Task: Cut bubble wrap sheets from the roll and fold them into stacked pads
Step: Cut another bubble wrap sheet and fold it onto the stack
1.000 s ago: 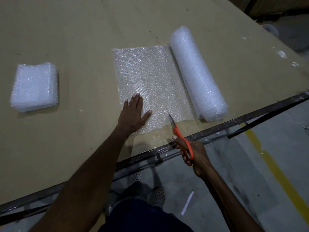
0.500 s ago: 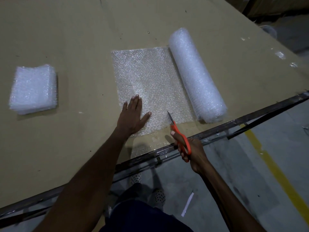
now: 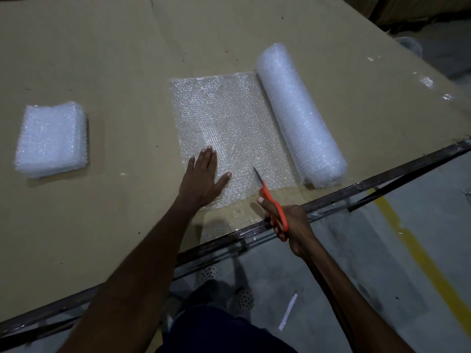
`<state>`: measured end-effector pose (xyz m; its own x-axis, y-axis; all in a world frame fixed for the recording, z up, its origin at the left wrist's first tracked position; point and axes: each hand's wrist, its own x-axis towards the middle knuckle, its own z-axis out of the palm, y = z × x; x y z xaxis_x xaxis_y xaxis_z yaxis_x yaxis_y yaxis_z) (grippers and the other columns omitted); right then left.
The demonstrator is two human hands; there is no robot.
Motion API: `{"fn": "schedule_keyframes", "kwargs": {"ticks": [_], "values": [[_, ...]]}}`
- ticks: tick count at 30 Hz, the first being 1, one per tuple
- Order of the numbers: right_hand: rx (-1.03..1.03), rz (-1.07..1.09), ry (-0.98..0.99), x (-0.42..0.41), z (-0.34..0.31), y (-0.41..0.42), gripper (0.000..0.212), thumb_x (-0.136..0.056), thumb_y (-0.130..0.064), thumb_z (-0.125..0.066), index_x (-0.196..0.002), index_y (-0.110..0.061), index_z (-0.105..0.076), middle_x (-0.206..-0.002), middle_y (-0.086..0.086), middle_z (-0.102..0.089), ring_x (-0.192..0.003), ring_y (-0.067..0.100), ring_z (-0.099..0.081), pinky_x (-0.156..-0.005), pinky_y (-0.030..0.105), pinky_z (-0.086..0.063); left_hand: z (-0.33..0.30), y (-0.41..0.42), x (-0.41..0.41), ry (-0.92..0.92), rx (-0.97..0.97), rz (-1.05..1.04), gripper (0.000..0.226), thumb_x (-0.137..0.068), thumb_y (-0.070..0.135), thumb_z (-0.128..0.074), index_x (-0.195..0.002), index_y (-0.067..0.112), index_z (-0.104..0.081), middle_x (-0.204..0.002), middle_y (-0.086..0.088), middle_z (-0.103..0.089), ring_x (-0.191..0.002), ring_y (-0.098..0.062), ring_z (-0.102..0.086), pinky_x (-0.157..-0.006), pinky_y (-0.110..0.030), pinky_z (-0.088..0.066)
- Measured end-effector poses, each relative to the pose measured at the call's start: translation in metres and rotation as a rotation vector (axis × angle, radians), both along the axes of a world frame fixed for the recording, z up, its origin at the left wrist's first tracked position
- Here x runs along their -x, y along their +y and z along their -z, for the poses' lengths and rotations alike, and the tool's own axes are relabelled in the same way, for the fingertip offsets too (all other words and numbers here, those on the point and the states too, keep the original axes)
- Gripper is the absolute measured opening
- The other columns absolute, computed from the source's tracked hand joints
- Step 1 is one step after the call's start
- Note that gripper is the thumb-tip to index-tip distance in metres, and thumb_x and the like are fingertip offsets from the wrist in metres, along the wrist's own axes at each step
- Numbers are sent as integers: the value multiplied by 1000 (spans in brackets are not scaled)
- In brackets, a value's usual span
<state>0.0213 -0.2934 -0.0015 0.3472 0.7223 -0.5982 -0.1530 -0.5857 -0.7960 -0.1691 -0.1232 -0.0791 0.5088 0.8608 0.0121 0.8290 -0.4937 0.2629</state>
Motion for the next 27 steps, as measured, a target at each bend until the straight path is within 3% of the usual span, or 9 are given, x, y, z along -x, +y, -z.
{"fn": "schedule_keyframes", "kwargs": {"ticks": [5,9,27], "values": [[-20,10,-3,-3,4,-5,49,-78,-41,-86,-87,6,-71,-52,5,-53,-36,10,-38,-37,17,-25,-1,-2,1,-3,6,3,90,-96,69,-12,-159,4,-10,-167,-12,-3,-154,-23,1,-123,-44,3],[5,-5,-4,0,-3,6,50,-73,-50,-86,-76,-4,-70,-57,8,-53,-38,11,-39,-37,18,-26,-1,-2,1,2,9,-1,92,-94,70,-9,-159,5,-9,-167,-12,-2,-154,-22,1,-122,-43,4],[-10,-13,-14,-1,-7,18,46,-74,-42,-88,-76,-1,-68,-53,9,-52,-36,13,-39,-37,19,-24,1,-3,1,-1,-13,-3,90,-96,68,-12,-158,3,-12,-167,-13,-6,-154,-24,-3,-124,-46,-2]]}}
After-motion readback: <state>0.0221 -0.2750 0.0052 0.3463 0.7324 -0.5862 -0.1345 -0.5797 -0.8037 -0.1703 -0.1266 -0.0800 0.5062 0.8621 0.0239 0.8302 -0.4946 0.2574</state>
